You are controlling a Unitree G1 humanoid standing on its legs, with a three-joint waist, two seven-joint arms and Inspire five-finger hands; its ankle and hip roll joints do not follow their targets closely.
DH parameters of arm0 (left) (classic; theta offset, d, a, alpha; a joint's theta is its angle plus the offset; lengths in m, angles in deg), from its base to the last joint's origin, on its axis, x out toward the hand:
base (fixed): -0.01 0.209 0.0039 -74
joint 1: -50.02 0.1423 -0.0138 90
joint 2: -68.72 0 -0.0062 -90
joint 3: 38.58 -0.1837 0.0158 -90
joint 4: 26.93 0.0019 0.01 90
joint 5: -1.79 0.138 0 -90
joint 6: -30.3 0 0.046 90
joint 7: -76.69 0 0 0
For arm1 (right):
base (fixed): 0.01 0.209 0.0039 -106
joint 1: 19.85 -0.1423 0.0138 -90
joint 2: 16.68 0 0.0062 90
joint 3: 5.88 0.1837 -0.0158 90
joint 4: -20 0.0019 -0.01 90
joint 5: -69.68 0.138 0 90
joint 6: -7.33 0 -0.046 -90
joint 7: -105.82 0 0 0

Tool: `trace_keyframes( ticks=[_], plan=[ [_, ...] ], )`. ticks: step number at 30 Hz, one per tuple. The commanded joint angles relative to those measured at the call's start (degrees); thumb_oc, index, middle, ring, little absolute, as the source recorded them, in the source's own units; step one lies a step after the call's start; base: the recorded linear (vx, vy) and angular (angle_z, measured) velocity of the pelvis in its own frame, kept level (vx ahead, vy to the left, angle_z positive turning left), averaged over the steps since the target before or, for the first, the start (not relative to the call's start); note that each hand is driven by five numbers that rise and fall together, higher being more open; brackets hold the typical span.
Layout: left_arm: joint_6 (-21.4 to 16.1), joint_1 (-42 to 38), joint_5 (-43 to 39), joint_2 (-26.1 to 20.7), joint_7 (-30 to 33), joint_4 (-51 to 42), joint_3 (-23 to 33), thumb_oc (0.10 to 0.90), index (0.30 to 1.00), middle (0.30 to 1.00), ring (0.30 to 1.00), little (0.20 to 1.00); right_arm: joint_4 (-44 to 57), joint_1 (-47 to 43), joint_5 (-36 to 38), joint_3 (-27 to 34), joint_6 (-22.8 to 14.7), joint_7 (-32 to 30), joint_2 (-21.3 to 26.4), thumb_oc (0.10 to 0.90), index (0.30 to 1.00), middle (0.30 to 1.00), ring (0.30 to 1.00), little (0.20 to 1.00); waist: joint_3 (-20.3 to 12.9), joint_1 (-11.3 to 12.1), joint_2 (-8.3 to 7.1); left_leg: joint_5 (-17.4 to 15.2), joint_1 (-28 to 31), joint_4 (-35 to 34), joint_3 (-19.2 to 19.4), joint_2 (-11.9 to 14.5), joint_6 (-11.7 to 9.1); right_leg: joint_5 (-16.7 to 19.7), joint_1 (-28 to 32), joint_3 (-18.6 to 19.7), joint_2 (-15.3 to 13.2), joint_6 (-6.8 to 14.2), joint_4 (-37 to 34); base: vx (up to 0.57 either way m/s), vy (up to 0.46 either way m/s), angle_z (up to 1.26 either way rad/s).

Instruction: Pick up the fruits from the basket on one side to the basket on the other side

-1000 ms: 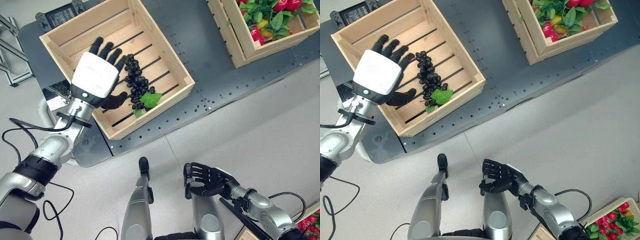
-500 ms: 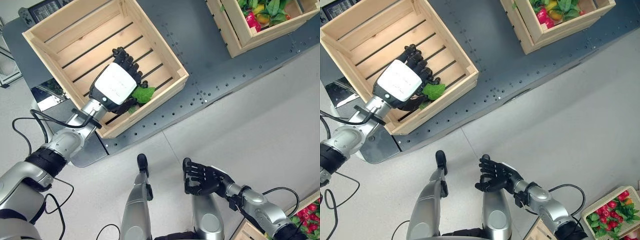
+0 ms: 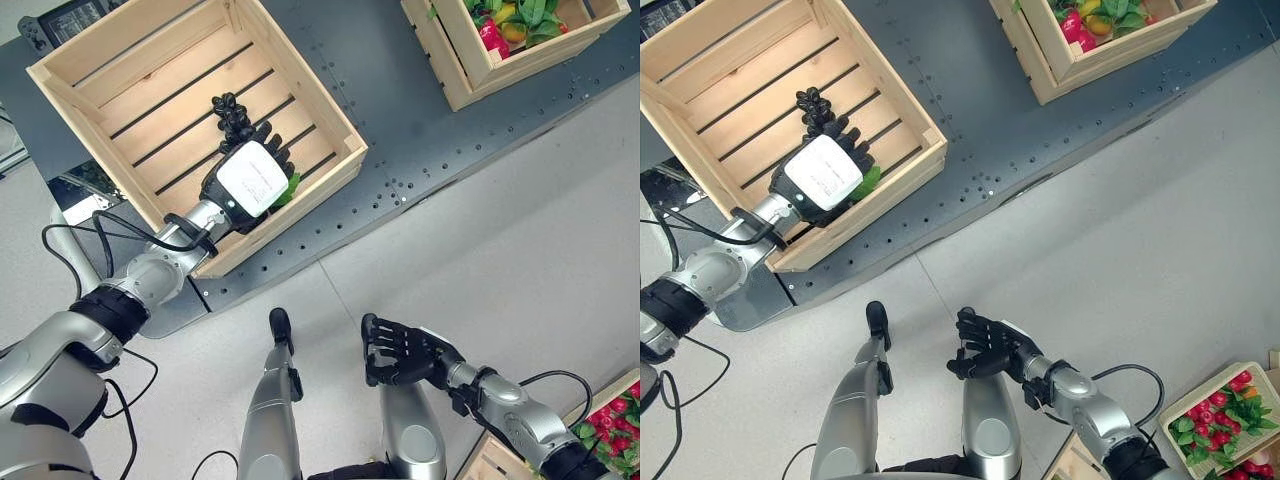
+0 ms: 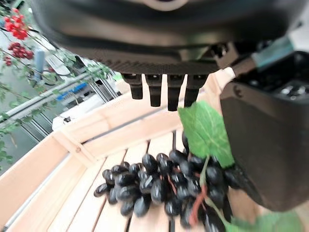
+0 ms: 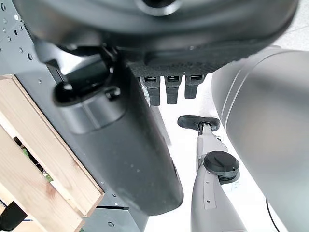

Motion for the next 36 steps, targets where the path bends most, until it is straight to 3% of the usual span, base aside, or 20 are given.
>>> trace_keyframes(
  ticks=[1,10,16,20,21,22,23,24,36],
  plan=[
    [6.0,-8.0,3.0,0.8,-2.7,1.1,2.2,0.8,0.9,0.9,0.9,0.9,2.9,-1.6,3.4,-1.5,-2.0,-1.4,0.3,0.8,0.9,0.9,0.9,0.9,-0.3,0.1,-0.97,-9.2,-1.3,11.2,2.1,1.5,-2.4,8.0,-1.0,-0.2,0.0,0.1,-4.8,0.0,0.0,0.0],
    [12.1,-7.9,4.5,2.3,-9.0,2.1,2.2,0.8,0.9,0.9,0.9,0.9,2.6,-2.4,4.8,-2.0,-2.7,-2.9,-0.6,0.8,0.9,0.9,0.9,0.9,-0.3,0.6,-1.63,-9.1,-1.9,10.5,1.9,1.1,-2.2,8.5,-1.7,-0.7,0.2,0.5,-5.1,0.0,0.0,0.0],
    [16.2,-7.5,1.7,3.8,-9.3,5.2,2.8,0.8,0.9,0.9,0.9,0.9,1.7,-3.0,5.1,-2.4,-3.1,-4.1,-1.5,0.8,0.9,0.9,0.9,0.9,-0.3,0.8,-2.18,-9.2,-2.4,10.9,1.8,1.0,-2.1,8.7,-2.3,-0.9,0.3,0.6,-4.9,0.0,0.0,0.0],
    [16.9,-7.5,1.5,4.7,-8.7,7.7,3.2,0.8,0.9,0.9,0.9,0.9,0.8,-3.5,5.5,-2.6,-3.5,-4.2,-2.1,0.8,0.9,0.9,0.9,0.9,-0.3,1.0,-2.6,-9.2,-2.6,10.7,1.7,1.1,-2.1,9.0,-2.4,-1.1,0.4,0.7,-5.1,0.0,0.0,0.0],
    [16.9,-7.5,1.7,4.7,-8.8,7.9,3.2,0.671,0.707,0.707,0.707,0.707,0.8,-3.6,5.5,-2.6,-3.6,-4.1,-2.1,0.8,0.9,0.9,0.9,0.9,-0.3,1.0,-2.63,-9.2,-2.6,10.7,1.7,1.1,-2.1,9.0,-2.4,-1.1,0.4,0.7,-5.0,0.0,0.0,0.0],
    [16.6,-7.4,1.8,4.9,-8.1,8.7,3.3,0.505,0.458,0.458,0.458,0.458,0.5,-3.6,5.5,-2.7,-3.6,-4.0,-2.3,0.8,0.9,0.9,0.9,0.9,-0.3,1.0,-2.71,-9.1,-2.7,10.7,1.7,1.0,-2.0,9.1,-2.5,-1.1,0.4,0.7,-5.0,0.0,0.0,0.0],
    [16.6,-7.5,1.8,5.0,-8.1,8.8,3.3,0.505,0.458,0.458,0.458,0.458,0.5,-3.6,5.5,-2.7,-3.6,-4.0,-2.3,0.8,0.9,0.9,0.9,0.9,-0.3,1.0,-2.71,-9.1,-2.6,10.7,1.7,1.0,-2.0,9.1,-2.5,-1.2,0.4,0.7,-5.0,0.0,0.0,0.0],
    [16.3,-7.5,2.3,5.2,-7.7,9.2,3.3,0.4,0.3,0.3,0.3,0.3,0.6,-3.7,5.5,-2.7,-3.5,-4.1,-2.5,0.8,0.9,0.9,0.9,0.9,-0.3,1.0,-2.77,-9.1,-2.6,10.5,1.7,1.0,-2.0,9.2,-2.4,-1.2,0.5,0.7,-5.2,0.0,0.0,0.0],
    [13.5,-8.4,-1.6,6.2,1.3,12.8,3.3,0.4,0.3,0.3,0.3,0.3,-0.6,-4.4,5.3,-2.9,-4.5,-4.8,-3.2,0.8,0.9,0.9,0.9,0.9,-0.3,1.1,-2.75,-9.0,-2.6,10.2,1.6,0.8,-1.9,9.4,-2.7,-1.6,0.5,0.6,-5.1,0.0,0.0,0.0]
  ],
)
